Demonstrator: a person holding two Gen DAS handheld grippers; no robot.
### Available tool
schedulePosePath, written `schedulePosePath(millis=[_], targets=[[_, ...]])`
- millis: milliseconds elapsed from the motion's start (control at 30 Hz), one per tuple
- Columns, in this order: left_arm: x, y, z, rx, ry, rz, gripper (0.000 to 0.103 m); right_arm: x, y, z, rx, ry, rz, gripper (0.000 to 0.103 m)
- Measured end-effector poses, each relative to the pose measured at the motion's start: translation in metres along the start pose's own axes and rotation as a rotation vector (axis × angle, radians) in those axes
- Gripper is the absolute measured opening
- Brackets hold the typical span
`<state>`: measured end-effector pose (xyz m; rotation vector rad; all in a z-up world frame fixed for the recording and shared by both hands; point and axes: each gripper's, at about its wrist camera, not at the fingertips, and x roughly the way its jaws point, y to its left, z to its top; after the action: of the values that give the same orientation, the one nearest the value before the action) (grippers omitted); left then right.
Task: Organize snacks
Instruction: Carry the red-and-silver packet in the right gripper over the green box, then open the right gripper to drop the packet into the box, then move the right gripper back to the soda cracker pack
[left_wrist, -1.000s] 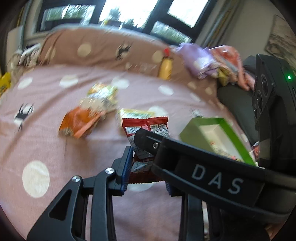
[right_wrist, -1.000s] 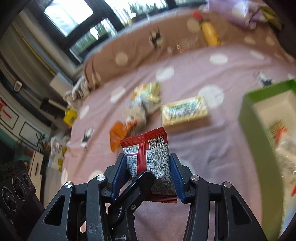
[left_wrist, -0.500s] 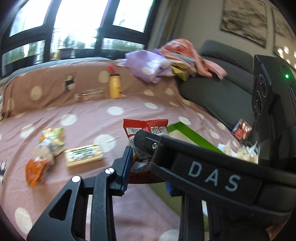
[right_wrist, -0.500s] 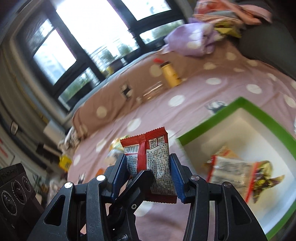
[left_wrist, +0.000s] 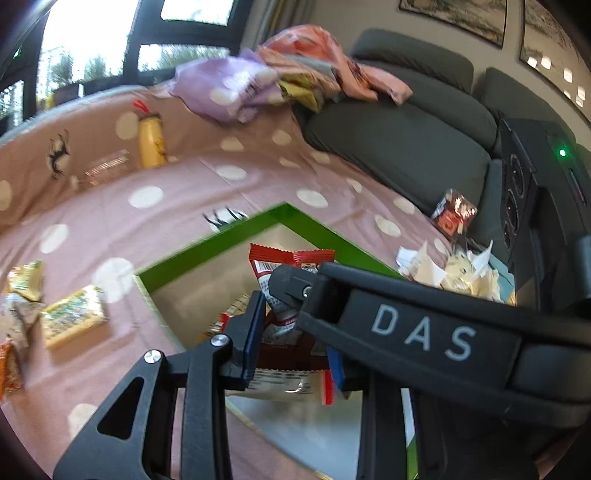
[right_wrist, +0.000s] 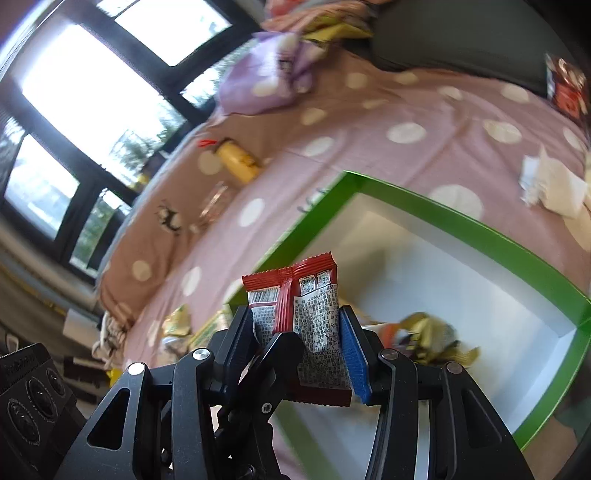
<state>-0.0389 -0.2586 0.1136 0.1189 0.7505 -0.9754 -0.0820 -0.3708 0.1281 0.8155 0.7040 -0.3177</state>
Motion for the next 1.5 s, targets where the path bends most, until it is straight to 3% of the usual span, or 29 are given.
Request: schedulePosePath(millis=[367, 567, 667, 733, 800, 833, 867, 900, 1100, 1333, 1500], targets=[[0.04, -0.007, -0.004, -0.029, 0.127, -0.048, 0.03, 0.018, -0.032, 0.006, 0.065, 0.062, -0.076, 0.051], [0.04, -0.004, -0.006, -0.054, 0.137, -0.054, 0.028, 0.018, -0.034, 0.007, 0.069, 0.061, -0.106, 0.051], [0.027, 0.0, -0.007, -0.06, 0.104, -0.039, 0.031, 0.01, -0.031, 0.008, 0.059, 0.017, -0.113, 0.053], [0.011, 0.006, -0.006, -0.069, 0.067, -0.023, 0.037, 0.004, -0.027, 0.008, 0.054, -0.021, -0.113, 0.065], [-0.007, 0.016, -0.006, -0.094, 0.034, -0.011, 0.049, -0.003, -0.022, 0.008, 0.047, -0.057, -0.104, 0.071], [-0.015, 0.022, -0.007, -0.107, 0.021, -0.002, 0.061, -0.005, -0.019, 0.009, 0.041, -0.069, -0.097, 0.075], [-0.023, 0.027, -0.007, -0.116, 0.011, 0.01, 0.071, -0.007, -0.016, 0.008, 0.031, -0.082, -0.087, 0.076], [-0.034, 0.034, -0.007, -0.127, -0.003, 0.036, 0.074, -0.009, -0.012, 0.008, 0.021, -0.091, -0.073, 0.079], [-0.096, 0.08, -0.018, -0.234, -0.096, 0.203, 0.086, -0.014, 0.021, 0.0, -0.062, -0.125, -0.011, 0.089], [-0.148, 0.134, -0.065, -0.398, -0.147, 0.419, 0.087, -0.013, 0.069, -0.02, -0.204, -0.152, 0.006, 0.093], [-0.168, 0.174, -0.098, -0.544, -0.152, 0.497, 0.087, 0.002, 0.103, -0.041, -0.319, -0.117, 0.009, 0.093]])
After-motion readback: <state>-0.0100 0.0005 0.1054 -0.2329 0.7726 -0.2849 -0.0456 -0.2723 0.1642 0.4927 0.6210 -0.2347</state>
